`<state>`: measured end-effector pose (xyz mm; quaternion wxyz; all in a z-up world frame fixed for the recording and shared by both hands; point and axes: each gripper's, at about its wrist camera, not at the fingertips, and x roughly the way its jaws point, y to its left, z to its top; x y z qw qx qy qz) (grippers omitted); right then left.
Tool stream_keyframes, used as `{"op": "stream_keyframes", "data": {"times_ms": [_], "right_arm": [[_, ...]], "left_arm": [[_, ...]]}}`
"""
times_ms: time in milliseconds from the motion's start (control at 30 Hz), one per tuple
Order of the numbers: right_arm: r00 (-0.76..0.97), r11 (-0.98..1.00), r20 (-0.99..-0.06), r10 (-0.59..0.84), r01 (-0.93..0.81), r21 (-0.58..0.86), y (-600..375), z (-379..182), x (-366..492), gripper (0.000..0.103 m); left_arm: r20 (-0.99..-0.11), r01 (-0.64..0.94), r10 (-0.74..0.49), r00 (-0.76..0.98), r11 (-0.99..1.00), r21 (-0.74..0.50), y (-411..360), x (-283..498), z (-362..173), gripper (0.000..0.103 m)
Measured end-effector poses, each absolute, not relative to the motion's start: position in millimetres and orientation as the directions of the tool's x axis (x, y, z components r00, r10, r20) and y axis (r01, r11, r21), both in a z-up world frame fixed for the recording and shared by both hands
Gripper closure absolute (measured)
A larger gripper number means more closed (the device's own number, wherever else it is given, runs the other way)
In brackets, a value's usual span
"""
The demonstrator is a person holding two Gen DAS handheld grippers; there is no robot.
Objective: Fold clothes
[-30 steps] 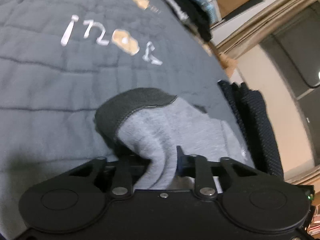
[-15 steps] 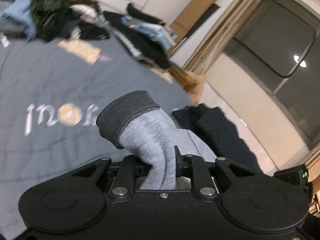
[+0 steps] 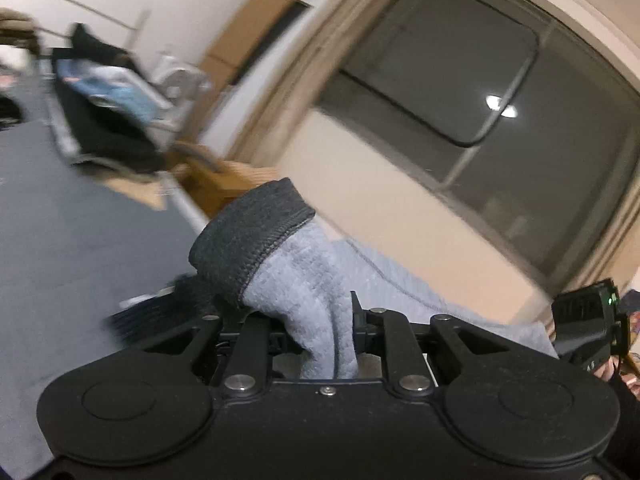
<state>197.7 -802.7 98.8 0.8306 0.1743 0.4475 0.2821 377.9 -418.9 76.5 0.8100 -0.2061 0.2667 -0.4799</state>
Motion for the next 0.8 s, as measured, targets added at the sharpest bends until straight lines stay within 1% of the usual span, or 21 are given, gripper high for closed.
{"op": "stream_keyframes", "data": {"times_ms": [33,100,133,200,233,267,300,333,367,433,467,500,533,567,600,633,667,733,767,800], "right_arm": [[0.457,0.792,-0.649,0.608,-0.300,0.531,-822.0,101.4,199.5,0.071],[0.458,0.797,-0.656,0.600,-0.269,0.541,-852.6,75.6,211.3,0.071],[0.457,0.798,-0.660,0.596,-0.253,0.546,-867.4,61.5,217.5,0.070],[0.455,0.800,-0.667,0.590,-0.221,0.557,-897.2,33.3,229.9,0.069],[0.454,0.801,-0.671,0.587,-0.206,0.562,-912.1,19.3,236.1,0.067],[0.454,0.815,-0.691,0.563,-0.168,0.555,-924.7,-9.7,242.8,0.063],[0.453,0.828,-0.714,0.533,-0.109,0.549,-934.2,-40.2,247.7,0.061],[0.450,0.839,-0.738,0.503,-0.046,0.543,-943.2,-70.6,252.2,0.052],[0.470,0.825,-0.718,0.514,-0.041,0.563,-949.6,-82.5,247.9,0.048],[0.515,0.789,-0.660,0.547,-0.053,0.612,-961.5,-99.9,236.3,0.044],[0.537,0.770,-0.630,0.562,-0.061,0.635,-967.5,-108.6,230.5,0.042],[0.558,0.750,-0.598,0.575,-0.069,0.658,-973.4,-117.3,224.7,0.042],[0.573,0.759,-0.595,0.564,-0.076,0.647,-975.6,-114.0,222.4,0.040],[0.580,0.772,-0.604,0.547,-0.070,0.632,-977.9,-109.2,222.1,0.035],[0.586,0.784,-0.614,0.529,-0.061,0.618,-980.3,-104.6,222.0,0.029],[0.604,0.798,-0.618,0.503,-0.051,0.600,-982.9,-98.3,217.2,0.022],[0.623,0.813,-0.621,0.475,-0.040,0.581,-985.5,-91.7,211.5,0.019],[0.660,0.839,-0.624,0.418,-0.018,0.544,-990.6,-78.5,200.3,0.019],[0.677,0.851,-0.624,0.389,-0.005,0.524,-993.2,-71.9,194.7,0.019],[0.706,0.841,-0.587,0.397,-0.024,0.540,-996.5,-65.5,188.5,0.019]], "left_arm": [[-0.224,0.674,-0.896,0.384,0.437,-0.596,-440.6,384.8,73.5,0.086],[-0.219,0.674,-0.907,0.361,0.416,-0.610,-480.4,399.1,61.0,0.086],[-0.224,0.669,-0.909,0.351,0.411,-0.619,-498.6,406.6,51.7,0.086],[-0.265,0.646,-0.905,0.332,0.423,-0.635,-532.3,423.1,26.1,0.086],[-0.302,0.628,-0.897,0.322,0.441,-0.641,-549.3,430.9,9.0,0.086],[-0.344,0.615,-0.884,0.317,0.468,-0.635,-562.8,437.5,-7.1,0.084],[-0.402,0.597,-0.857,0.324,0.514,-0.616,-572.9,443.7,-24.6,0.079],[-0.463,0.577,-0.818,0.342,0.572,-0.583,-581.4,447.7,-43.3,0.078],[-0.454,0.576,-0.823,0.342,0.565,-0.590,-578.3,448.5,-51.9,0.071],[-0.435,0.576,-0.833,0.343,0.552,-0.603,-571.7,450.0,-68.4,0.068],[-0.420,0.588,-0.837,0.352,0.547,-0.597,-562.9,447.2,-66.0,0.061],[-0.405,0.600,-0.840,0.361,0.542,-0.589,-554.1,444.6,-63.3,0.050],[-0.399,0.611,-0.835,0.379,0.550,-0.569,-544.5,443.7,-57.3,0.043],[-0.400,0.608,-0.817,0.414,0.576,-0.546,-532.2,442.0,-51.6,0.030],[-0.400,0.604,-0.800,0.448,0.601,-0.524,-520.2,440.2,-45.8,0.022],[-0.394,0.597,-0.788,0.474,0.616,-0.514,-511.7,437.4,-39.0,0.022],[-0.388,0.592,-0.788,0.478,0.616,-0.520,-503.3,435.0,-34.7,0.022],[-0.376,0.582,-0.789,0.486,0.614,-0.533,-486.8,429.5,-26.1,0.022],[-0.360,0.602,-0.808,0.467,0.589,-0.539,-485.6,419.4,-22.1,0.023],[-0.343,0.621,-0.826,0.446,0.562,-0.546,-485.0,409.2,-18.1,0.023]]}}
